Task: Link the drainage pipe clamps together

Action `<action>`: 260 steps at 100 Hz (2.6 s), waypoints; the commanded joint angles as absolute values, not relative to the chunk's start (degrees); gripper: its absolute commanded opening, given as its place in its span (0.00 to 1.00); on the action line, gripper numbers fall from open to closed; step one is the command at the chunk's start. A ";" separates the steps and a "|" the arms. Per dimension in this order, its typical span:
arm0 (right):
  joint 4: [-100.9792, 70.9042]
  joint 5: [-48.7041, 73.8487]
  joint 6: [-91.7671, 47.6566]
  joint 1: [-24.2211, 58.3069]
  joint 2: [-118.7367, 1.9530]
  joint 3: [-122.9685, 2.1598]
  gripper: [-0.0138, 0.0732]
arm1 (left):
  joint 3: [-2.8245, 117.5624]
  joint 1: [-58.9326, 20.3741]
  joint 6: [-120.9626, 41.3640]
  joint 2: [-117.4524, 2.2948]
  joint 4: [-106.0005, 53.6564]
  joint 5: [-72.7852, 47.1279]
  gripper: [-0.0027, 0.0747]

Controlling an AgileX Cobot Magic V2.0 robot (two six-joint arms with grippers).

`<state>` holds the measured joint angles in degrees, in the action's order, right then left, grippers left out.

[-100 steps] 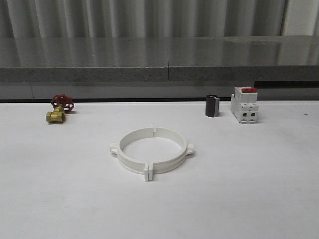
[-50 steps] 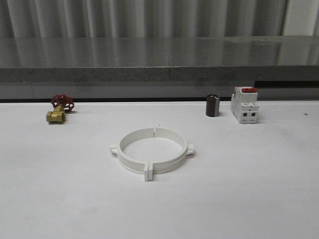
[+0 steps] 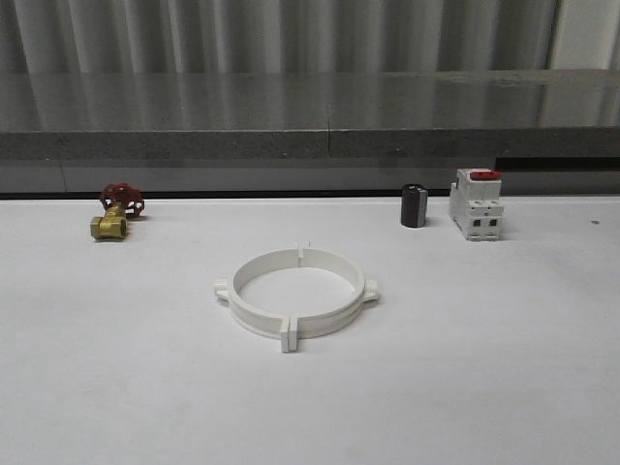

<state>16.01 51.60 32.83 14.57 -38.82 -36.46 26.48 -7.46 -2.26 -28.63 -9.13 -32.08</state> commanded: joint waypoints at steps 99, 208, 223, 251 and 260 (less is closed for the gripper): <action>0.63 14.58 6.03 1.75 -7.45 -12.96 0.02 | 28.12 -7.27 -2.35 -28.77 -10.01 -28.49 0.01; -1.97 1.65 2.41 1.70 1.74 0.70 0.02 | 28.12 -7.27 -2.35 -28.77 -10.01 -28.49 0.01; -1.55 1.65 3.14 1.70 1.74 0.70 0.02 | 28.12 -7.27 -2.35 -28.77 -10.01 -28.49 0.01; -1.48 2.11 3.30 1.70 1.74 0.70 0.02 | 28.12 -7.27 -2.35 -28.77 -10.01 -28.49 0.01; -1.48 2.11 3.30 1.70 1.74 0.70 0.02 | 28.12 -7.27 -2.35 -28.77 -10.01 -28.49 0.01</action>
<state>-2.09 6.70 3.21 2.03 0.61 1.53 26.44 -7.46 -2.26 -28.63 -9.13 -32.08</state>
